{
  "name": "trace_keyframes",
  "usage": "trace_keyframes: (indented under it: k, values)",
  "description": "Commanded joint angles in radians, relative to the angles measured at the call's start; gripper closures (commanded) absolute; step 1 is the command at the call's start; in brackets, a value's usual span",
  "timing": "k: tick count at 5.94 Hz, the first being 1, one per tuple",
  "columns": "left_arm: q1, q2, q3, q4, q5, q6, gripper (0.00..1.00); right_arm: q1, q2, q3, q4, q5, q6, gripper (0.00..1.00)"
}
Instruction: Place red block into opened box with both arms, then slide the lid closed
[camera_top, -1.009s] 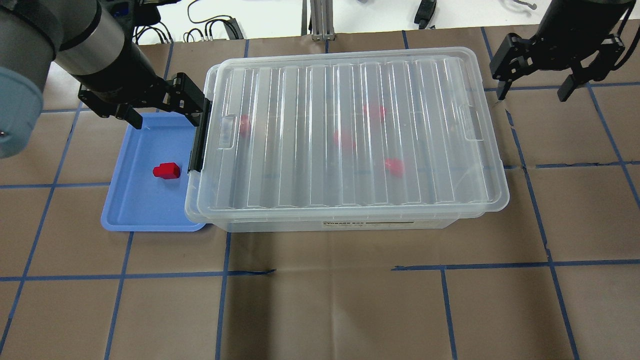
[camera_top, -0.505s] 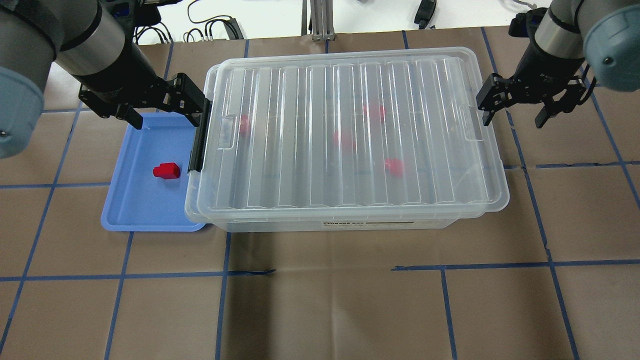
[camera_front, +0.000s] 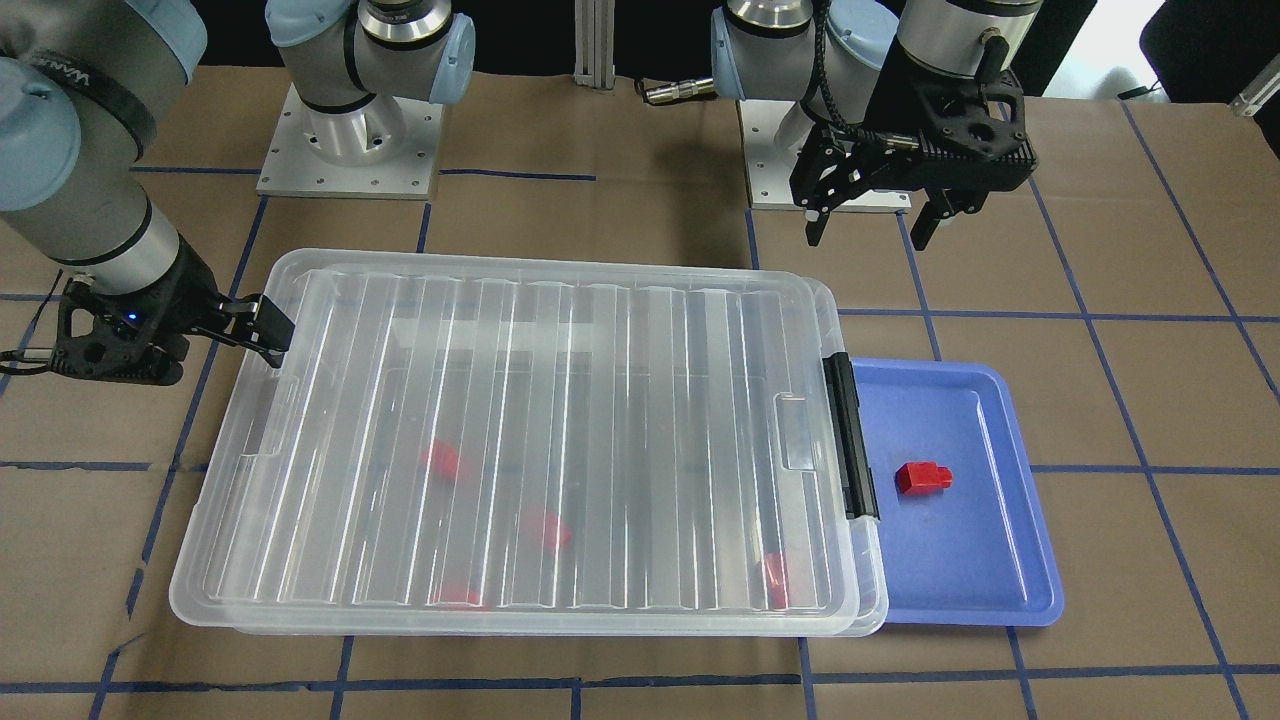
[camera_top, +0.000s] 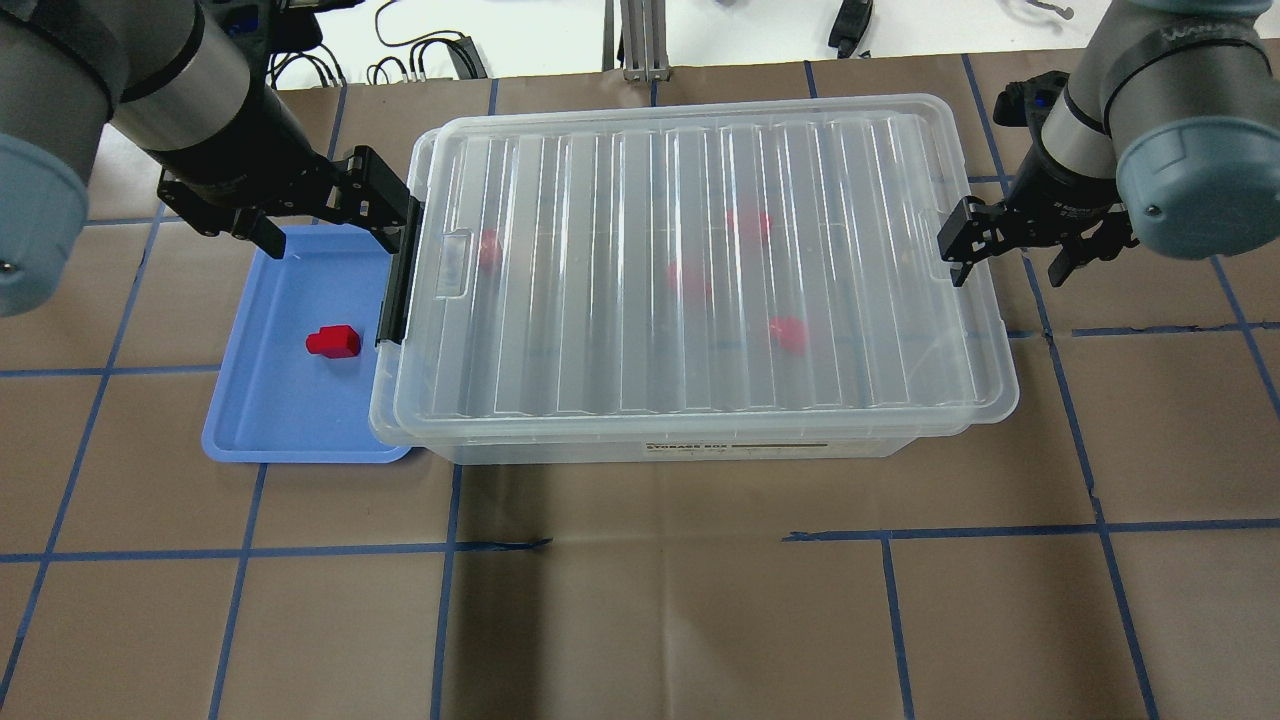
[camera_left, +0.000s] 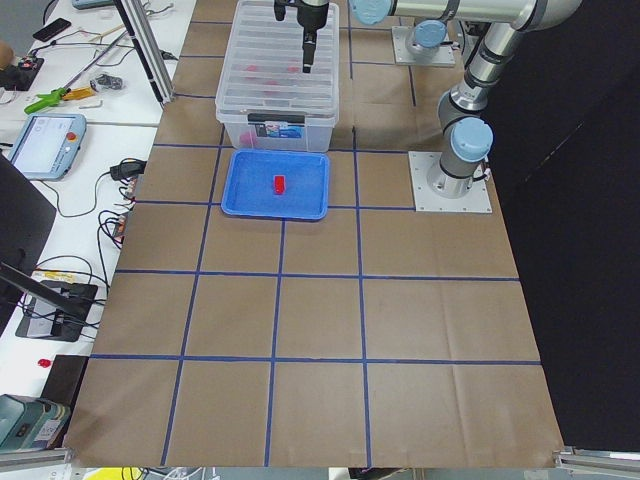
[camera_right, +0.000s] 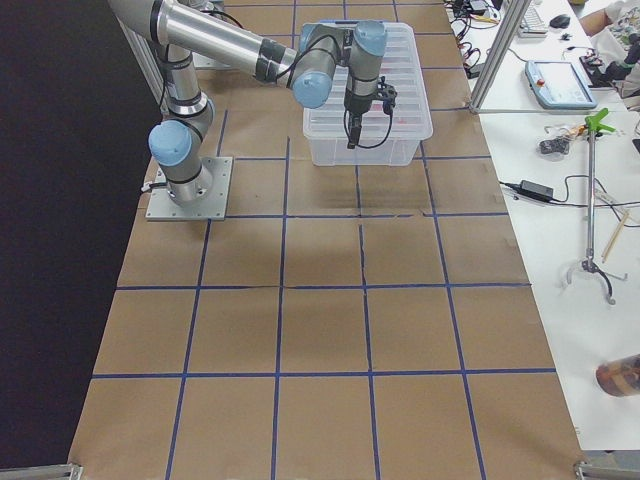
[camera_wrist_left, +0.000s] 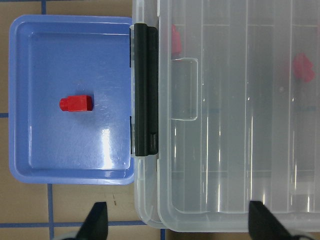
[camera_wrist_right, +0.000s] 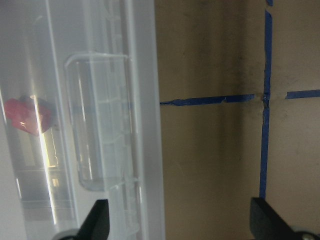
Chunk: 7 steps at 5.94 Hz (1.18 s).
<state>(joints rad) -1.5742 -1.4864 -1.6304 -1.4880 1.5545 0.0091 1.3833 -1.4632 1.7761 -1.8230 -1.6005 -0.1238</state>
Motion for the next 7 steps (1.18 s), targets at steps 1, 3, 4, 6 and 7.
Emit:
trace_keyframes:
  k: [1, 3, 4, 6, 7]
  values:
    - [-0.001, 0.000, -0.003, -0.001, -0.004, 0.006, 0.01, -0.007, 0.021, 0.011, -0.042, -0.015, -0.034, 0.00]
    - [0.008, -0.006, 0.007, -0.038, -0.007, 0.101, 0.01, -0.070, 0.035, 0.011, -0.050, -0.010, -0.103, 0.00]
    - [0.013, -0.008, 0.006, -0.044, -0.005, 0.241, 0.02, -0.090, 0.035, 0.009, -0.053, -0.013, -0.140, 0.00]
    - [0.054, -0.011, 0.009, -0.118, 0.005, 0.665, 0.02, -0.148, 0.035, 0.005, -0.053, -0.012, -0.221, 0.00]
    - [0.109, -0.021, 0.007, -0.129, 0.006, 0.869, 0.02, -0.170, 0.035, 0.005, -0.056, -0.013, -0.253, 0.00]
